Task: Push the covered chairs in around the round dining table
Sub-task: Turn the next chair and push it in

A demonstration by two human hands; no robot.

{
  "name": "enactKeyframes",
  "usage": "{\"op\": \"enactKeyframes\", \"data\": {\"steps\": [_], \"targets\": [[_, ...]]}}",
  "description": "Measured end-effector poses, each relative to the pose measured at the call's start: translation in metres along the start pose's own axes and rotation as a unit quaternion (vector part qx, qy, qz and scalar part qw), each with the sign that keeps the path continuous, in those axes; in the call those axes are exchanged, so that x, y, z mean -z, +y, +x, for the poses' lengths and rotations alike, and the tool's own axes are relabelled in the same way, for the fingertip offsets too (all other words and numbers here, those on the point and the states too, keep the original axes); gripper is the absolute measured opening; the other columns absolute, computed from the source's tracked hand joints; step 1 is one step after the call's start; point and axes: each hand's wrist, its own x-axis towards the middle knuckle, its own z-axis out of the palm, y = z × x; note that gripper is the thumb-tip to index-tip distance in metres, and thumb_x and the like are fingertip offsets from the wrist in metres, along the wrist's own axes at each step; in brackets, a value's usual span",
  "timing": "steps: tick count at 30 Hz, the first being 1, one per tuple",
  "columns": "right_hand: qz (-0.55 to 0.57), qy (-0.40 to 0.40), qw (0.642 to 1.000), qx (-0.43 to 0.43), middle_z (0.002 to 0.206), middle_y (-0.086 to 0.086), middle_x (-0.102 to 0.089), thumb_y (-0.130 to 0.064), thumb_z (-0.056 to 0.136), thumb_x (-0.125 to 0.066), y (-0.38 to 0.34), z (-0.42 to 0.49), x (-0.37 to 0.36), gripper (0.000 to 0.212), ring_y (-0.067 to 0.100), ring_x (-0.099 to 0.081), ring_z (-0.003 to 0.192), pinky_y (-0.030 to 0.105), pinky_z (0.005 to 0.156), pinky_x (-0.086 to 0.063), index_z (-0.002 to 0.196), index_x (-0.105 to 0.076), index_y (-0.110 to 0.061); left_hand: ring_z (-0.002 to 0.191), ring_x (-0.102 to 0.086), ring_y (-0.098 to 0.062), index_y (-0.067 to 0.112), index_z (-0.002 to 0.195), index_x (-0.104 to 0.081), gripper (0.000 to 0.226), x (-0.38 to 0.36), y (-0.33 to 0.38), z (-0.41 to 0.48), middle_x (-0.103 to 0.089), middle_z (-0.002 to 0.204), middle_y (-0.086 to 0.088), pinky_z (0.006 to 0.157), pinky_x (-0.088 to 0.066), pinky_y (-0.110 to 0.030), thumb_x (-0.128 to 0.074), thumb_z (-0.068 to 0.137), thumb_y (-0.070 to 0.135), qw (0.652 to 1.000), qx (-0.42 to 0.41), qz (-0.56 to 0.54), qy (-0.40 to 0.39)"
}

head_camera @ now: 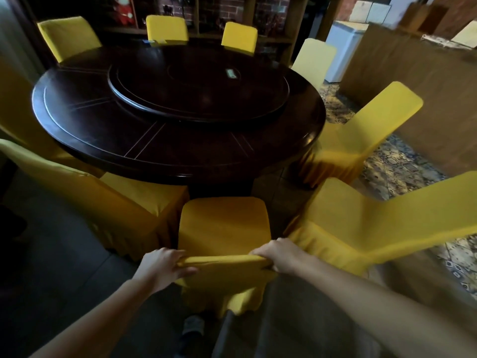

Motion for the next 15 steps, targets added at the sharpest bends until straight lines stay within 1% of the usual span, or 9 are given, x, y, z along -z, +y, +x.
{"op": "enactKeyframes", "data": {"steps": [3, 5, 6, 7, 9, 10, 11, 13, 15], "targets": [[0.002, 0.000, 0.999, -0.038, 0.124, -0.005, -0.064, -0.007, 0.086, -0.061, 0.022, -0.007, 0.005, 0.048, 0.018, -0.060, 0.112, 0.036, 0.091, -0.051, 0.126, -0.056, -0.032, 0.072, -0.059, -0.002, 0.031, 0.099, -0.057, 0.047, -0.004, 0.027, 0.013, -0.062, 0.087, 0.011, 0.065, -0.051, -0.021, -0.045, 0.078, 0.071, 1.000, 0.008, -0.011, 0.003], [0.019, 0.003, 0.996, -0.088, 0.122, -0.008, -0.064, -0.010, 0.088, -0.059, 0.036, -0.020, 0.004, 0.041, 0.017, -0.058, 0.112, 0.031, 0.086, -0.046, 0.120, -0.060, -0.034, 0.076, -0.060, -0.006, 0.031, 0.100, -0.059, 0.049, -0.012, 0.051, 0.028, -0.062, 0.088, 0.010, 0.063, -0.048, -0.021, -0.045, 0.079, 0.072, 1.000, -0.001, 0.018, 0.015], [0.035, 0.010, 0.992, -0.121, 0.121, -0.009, -0.063, -0.013, 0.089, -0.058, 0.044, -0.027, 0.001, 0.038, 0.015, -0.057, 0.112, 0.031, 0.087, -0.043, 0.119, -0.060, -0.036, 0.079, -0.061, -0.008, 0.031, 0.103, -0.061, 0.051, -0.015, 0.061, 0.037, -0.064, 0.090, 0.009, 0.064, -0.047, -0.022, -0.044, 0.079, 0.074, 0.999, -0.005, 0.030, 0.020], [0.050, 0.020, 0.987, -0.152, 0.121, -0.012, -0.061, -0.016, 0.089, -0.058, 0.051, -0.032, -0.001, 0.036, 0.014, -0.054, 0.115, 0.034, 0.093, -0.039, 0.119, -0.059, -0.037, 0.081, -0.062, -0.010, 0.032, 0.106, -0.062, 0.054, -0.017, 0.069, 0.046, -0.065, 0.091, 0.008, 0.065, -0.048, -0.024, -0.043, 0.078, 0.075, 0.999, -0.010, 0.035, 0.024], [0.076, 0.025, 0.980, -0.183, 0.126, -0.015, -0.055, -0.029, 0.091, -0.058, 0.059, -0.035, -0.003, 0.033, 0.012, -0.044, 0.123, 0.048, 0.108, -0.025, 0.122, -0.054, -0.041, 0.080, -0.062, -0.009, 0.031, 0.107, -0.062, 0.056, -0.017, 0.076, 0.060, -0.065, 0.091, 0.009, 0.065, -0.050, -0.024, -0.043, 0.078, 0.075, 0.999, -0.013, 0.034, 0.020], [0.087, 0.015, 0.978, -0.186, 0.130, -0.015, -0.051, -0.040, 0.091, -0.057, 0.061, -0.034, -0.004, 0.035, 0.011, -0.038, 0.129, 0.055, 0.111, -0.016, 0.125, -0.050, -0.042, 0.079, -0.061, -0.008, 0.031, 0.108, -0.062, 0.056, -0.015, 0.075, 0.065, -0.065, 0.091, 0.009, 0.064, -0.049, -0.023, -0.043, 0.079, 0.074, 0.999, -0.012, 0.033, 0.015], [0.098, 0.007, 0.977, -0.190, 0.135, -0.015, -0.047, -0.050, 0.090, -0.054, 0.061, -0.032, -0.006, 0.039, 0.011, -0.032, 0.133, 0.059, 0.112, -0.010, 0.128, -0.047, -0.042, 0.079, -0.060, -0.008, 0.031, 0.110, -0.061, 0.055, -0.013, 0.073, 0.070, -0.064, 0.092, 0.009, 0.064, -0.049, -0.023, -0.044, 0.079, 0.073, 0.999, -0.010, 0.036, 0.011], [0.104, 0.019, 0.975, -0.197, 0.141, -0.013, -0.041, -0.060, 0.089, -0.047, 0.061, -0.026, -0.008, 0.047, 0.012, -0.022, 0.139, 0.059, 0.112, -0.003, 0.131, -0.045, -0.039, 0.082, -0.062, -0.010, 0.031, 0.113, -0.060, 0.058, -0.009, 0.065, 0.082, -0.066, 0.096, 0.007, 0.068, -0.052, -0.025, -0.045, 0.078, 0.074, 0.999, -0.007, 0.040, 0.009], [0.093, 0.042, 0.976, -0.195, 0.144, -0.011, -0.037, -0.059, 0.091, -0.043, 0.065, -0.019, -0.007, 0.045, 0.015, -0.017, 0.142, 0.057, 0.113, -0.001, 0.130, -0.046, -0.037, 0.083, -0.062, -0.011, 0.034, 0.114, -0.060, 0.060, -0.005, 0.061, 0.093, -0.066, 0.096, 0.007, 0.069, -0.052, -0.027, -0.044, 0.075, 0.077, 0.999, -0.004, 0.030, 0.013]]}}
